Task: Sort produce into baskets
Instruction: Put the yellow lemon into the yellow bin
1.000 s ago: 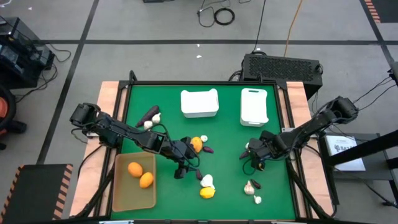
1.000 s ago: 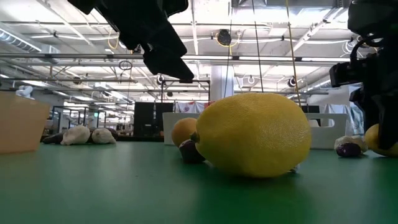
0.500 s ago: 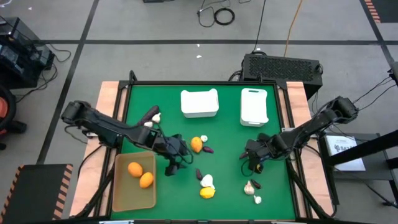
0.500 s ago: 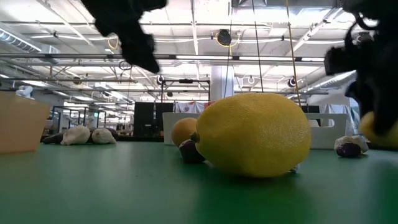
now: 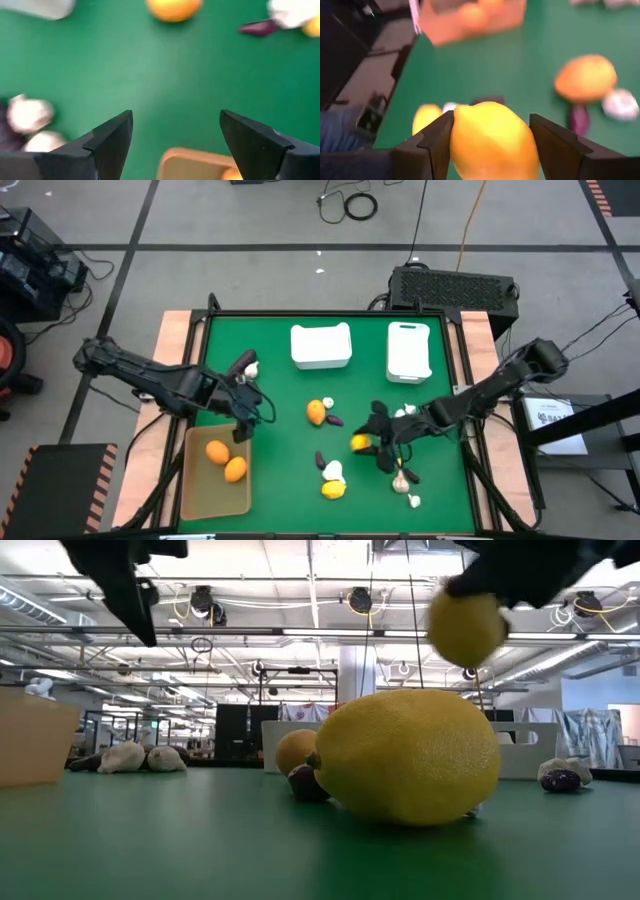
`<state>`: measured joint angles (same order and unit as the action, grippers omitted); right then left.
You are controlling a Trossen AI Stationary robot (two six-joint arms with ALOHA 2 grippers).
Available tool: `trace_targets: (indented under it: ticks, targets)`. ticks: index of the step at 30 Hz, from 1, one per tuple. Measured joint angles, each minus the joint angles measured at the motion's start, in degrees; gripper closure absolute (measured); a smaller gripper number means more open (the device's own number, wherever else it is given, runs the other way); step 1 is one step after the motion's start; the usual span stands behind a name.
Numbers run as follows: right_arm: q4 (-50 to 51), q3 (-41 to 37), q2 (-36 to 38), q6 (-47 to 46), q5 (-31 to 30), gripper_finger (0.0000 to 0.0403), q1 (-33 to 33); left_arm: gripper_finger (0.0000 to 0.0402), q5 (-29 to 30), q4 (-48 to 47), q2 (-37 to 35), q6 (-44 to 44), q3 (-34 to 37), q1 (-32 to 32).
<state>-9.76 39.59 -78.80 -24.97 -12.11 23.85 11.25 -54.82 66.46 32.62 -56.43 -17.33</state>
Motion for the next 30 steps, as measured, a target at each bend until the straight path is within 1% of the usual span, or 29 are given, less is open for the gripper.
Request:
trace_targets:
  ticks: [2,5,7,9,11,14,16,18,20,24,30]
  targets:
    - [-8.4,0.0,-3.4,3.0,0.0,0.018,-0.7,0.0097,2.6,-1.3,-0.8,1.5,0.5,-0.5]
    - [-21.3,1.0,-9.7,8.0,0.3,0.018,-1.9,0.0097,4.0,-1.8,-1.3,1.6,1.5,-0.8]
    - [-27.4,3.5,-14.3,11.5,0.4,0.0179,-2.5,0.0097,4.5,-2.2,-1.4,1.6,1.9,-0.8]
    - [-30.9,7.8,-19.0,14.8,0.5,0.0179,-3.1,0.0097,5.9,-3.3,-1.4,1.6,2.0,-0.7]
    - [-31.9,13.3,-24.2,18.2,1.2,0.0179,-3.6,0.0097,8.3,-5.4,-1.4,2.0,2.0,-0.7]
    - [-32.0,22.9,-32.2,22.3,3.4,0.0179,-4.3,0.0097,14.3,-8.5,-1.4,4.5,2.0,-0.1]
    - [-32.1,29.5,-37.4,25.0,3.7,0.0179,-4.7,0.0097,18.3,-10.9,-1.5,6.3,2.0,0.8]
    - [-32.1,35.8,-42.3,27.0,4.0,0.0179,-5.3,0.0097,21.7,-13.3,-1.5,8.4,2.0,2.1]
    - [-32.0,41.8,-46.9,27.7,5.6,0.0179,-6.1,0.0097,23.8,-15.5,-1.5,10.2,2.0,3.7]
    - [-32.1,53.5,-56.0,27.7,8.9,0.0179,-7.6,0.0097,24.2,-19.4,-1.5,12.1,2.0,7.1]
    - [-31.9,66.2,-66.1,27.7,9.6,0.0179,-9.3,0.0097,22.9,-21.7,-1.5,12.1,2.1,10.0]
